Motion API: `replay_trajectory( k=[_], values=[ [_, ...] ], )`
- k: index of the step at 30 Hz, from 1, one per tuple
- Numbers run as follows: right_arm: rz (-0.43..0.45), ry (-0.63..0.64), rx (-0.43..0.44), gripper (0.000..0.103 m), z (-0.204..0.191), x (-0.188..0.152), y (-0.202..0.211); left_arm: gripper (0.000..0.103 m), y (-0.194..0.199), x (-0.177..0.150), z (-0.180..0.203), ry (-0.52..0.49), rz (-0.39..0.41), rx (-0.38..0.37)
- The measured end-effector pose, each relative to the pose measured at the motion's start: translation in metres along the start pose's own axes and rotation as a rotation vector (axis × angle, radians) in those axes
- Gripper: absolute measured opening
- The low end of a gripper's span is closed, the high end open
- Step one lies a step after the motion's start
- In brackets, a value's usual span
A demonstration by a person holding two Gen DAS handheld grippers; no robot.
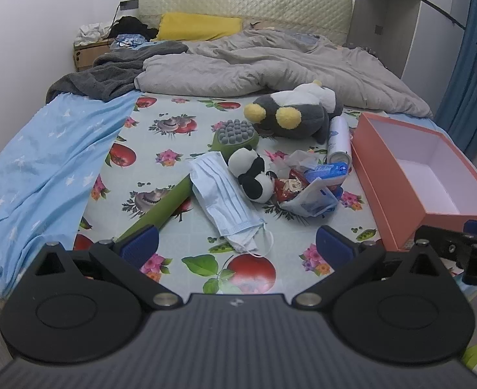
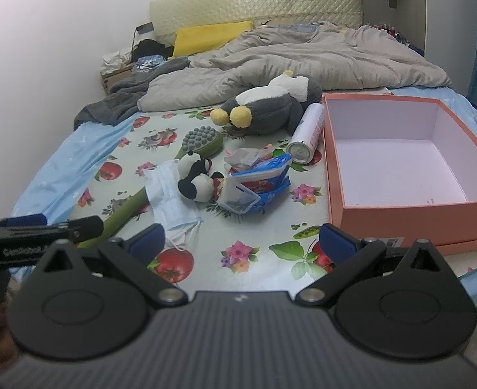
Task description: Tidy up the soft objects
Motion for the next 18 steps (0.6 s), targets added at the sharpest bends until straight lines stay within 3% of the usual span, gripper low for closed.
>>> replay_trajectory(
  k=[18],
  values=[
    [-0.004,-0.036,0.058,0.102,-0.0047,0.0013,-0.0046,0.103,-0.0093,-0.0033,-0.0033,0.02,-0.025,-0.011]
  ],
)
Point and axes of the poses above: each gripper's, at about its wrist camera, not at the fingertips, and y roughly against the way its jaws point, z to its right, x to its top, the point moved 9 cm from there along -y, roughly the way its jaws point, and after that the axes turned 8 degrees about x, right-handed, at the moved point
